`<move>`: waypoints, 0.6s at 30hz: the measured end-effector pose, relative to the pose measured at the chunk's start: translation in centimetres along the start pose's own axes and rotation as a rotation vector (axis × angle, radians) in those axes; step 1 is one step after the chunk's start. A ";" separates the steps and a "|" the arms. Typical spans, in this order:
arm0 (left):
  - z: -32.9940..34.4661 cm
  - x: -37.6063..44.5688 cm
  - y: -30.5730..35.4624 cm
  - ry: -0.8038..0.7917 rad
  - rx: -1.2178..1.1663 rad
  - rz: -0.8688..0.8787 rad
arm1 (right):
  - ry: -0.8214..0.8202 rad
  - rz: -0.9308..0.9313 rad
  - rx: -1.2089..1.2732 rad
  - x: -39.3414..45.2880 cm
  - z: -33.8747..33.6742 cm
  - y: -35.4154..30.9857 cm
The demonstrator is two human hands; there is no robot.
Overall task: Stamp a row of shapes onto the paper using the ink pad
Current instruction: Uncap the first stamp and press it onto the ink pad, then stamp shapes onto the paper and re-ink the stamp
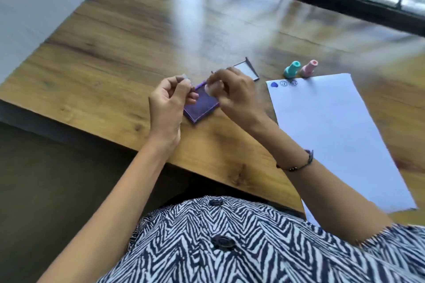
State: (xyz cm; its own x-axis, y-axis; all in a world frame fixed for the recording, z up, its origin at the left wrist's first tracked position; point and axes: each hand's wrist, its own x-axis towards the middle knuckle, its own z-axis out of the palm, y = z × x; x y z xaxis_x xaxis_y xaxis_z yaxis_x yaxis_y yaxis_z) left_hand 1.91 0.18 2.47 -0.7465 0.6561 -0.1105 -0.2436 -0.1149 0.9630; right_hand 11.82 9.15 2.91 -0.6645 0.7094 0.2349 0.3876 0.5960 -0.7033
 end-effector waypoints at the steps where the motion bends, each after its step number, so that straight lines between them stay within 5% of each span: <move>1: 0.9 -0.4 -0.3 -0.052 0.036 0.020 | 0.145 0.068 0.107 -0.8 -1.5 1.2; 4: 4.3 -2.2 -1.6 -0.273 0.174 0.040 | 0.456 0.343 0.338 -3.9 -6.2 5.8; 8: 9.1 -4.2 -3.2 -0.555 0.460 0.189 | 0.634 0.514 0.569 -8.0 -9.1 9.7; 15: 11.2 -6.0 -5.9 -0.777 0.723 0.415 | 0.648 0.588 0.946 -12.2 -8.9 9.5; 18: 11.1 -6.0 -5.9 -0.811 0.750 0.420 | 0.558 0.610 0.826 -10.6 -10.6 9.6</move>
State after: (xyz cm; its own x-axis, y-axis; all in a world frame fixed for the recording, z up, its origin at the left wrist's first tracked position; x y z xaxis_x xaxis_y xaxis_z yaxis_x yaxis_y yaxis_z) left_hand 14.73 5.21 0.17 -0.0040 0.9842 0.1773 0.5535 -0.1454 0.8200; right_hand 29.30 11.35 0.77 -0.0595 0.9828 -0.1747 -0.1240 -0.1809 -0.9756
